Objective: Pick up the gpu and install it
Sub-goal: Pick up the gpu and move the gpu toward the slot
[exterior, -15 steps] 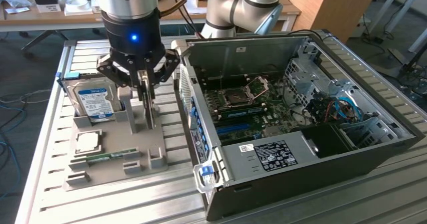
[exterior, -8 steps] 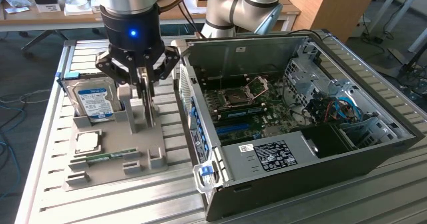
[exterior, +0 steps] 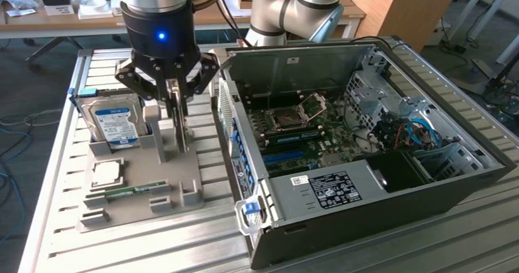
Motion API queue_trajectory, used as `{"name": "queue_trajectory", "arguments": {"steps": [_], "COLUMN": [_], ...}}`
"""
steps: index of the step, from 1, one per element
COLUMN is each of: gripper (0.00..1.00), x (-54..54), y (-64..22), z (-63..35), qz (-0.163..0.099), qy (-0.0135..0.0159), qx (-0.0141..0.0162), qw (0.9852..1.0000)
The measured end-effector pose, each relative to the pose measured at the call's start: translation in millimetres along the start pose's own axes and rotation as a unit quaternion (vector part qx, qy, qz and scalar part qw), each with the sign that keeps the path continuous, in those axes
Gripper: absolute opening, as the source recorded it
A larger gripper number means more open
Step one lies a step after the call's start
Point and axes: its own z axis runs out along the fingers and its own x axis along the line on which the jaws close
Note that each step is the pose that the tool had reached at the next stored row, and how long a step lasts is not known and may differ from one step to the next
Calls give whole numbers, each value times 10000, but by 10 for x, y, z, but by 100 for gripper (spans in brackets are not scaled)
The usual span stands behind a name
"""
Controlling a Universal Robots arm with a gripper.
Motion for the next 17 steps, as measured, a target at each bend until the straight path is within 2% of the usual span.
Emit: {"name": "queue_trajectory", "arguments": {"steps": [17], "gripper": [27], "x": [-4], "y": [6], "z": [-134], "qz": [0], "qy": [0], "qx": [0], "qw": [10000]}}
